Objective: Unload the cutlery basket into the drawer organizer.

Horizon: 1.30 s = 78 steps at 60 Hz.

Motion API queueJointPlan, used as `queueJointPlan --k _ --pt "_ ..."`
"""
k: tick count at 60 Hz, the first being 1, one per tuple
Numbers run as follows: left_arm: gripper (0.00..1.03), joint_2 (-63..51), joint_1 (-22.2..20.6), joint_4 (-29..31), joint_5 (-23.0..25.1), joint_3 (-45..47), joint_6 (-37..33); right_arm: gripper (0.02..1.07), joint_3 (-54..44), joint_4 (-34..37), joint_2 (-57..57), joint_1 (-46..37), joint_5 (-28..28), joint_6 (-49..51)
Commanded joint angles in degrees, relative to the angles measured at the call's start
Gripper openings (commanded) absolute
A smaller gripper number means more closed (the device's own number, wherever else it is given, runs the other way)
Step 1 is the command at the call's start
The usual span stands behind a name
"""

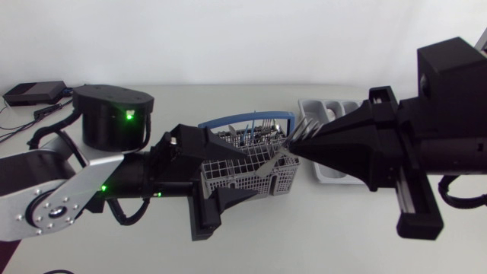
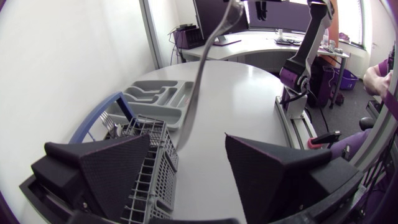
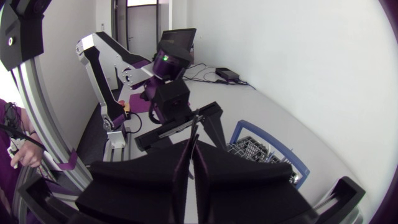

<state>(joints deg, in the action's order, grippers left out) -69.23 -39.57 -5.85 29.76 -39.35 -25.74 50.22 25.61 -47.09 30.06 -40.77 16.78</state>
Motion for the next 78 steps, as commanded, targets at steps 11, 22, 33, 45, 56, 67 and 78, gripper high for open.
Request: queueJointPlan --k 11,22,33,45,56,67,78 --pt "0.91 -5.7 -3.8 0.8 0.9 -6.5 -0.8 0.1 -1.9 1.7 2.0 -0.5 -5.7 0.9" --pt "0.71 -6.8 -5.7 1.3 0.9 -7.4 -0.8 0.1 -3.0 1.6 3.3 -3.9 -7.5 1.9" --pt "0.59 -6.0 -5.3 2.4 1.0 -6.5 -0.8 0.1 -4.3 2.1 4.1 -5.3 -8.0 3.4" --pt "0.36 -5.7 -5.3 2.8 1.2 -6.4 -0.8 0.1 -4.0 2.1 4.1 -5.4 -8.1 3.3" --pt "0.1 -5.7 -5.2 3.3 2.2 -6.7 -0.8 0.1 -4.1 2.1 4.2 -5.9 -8.1 3.4" --pt "0.04 -5.8 -5.3 3.4 4.0 -7.0 -0.8 0.11 -4.2 1.9 5.2 -6.0 -8.1 3.3" --pt "0.03 -5.7 -4.7 3.9 5.9 -7.5 -1.0 0.42 -4.6 1.7 8.0 -7.7 -8.2 3.2"
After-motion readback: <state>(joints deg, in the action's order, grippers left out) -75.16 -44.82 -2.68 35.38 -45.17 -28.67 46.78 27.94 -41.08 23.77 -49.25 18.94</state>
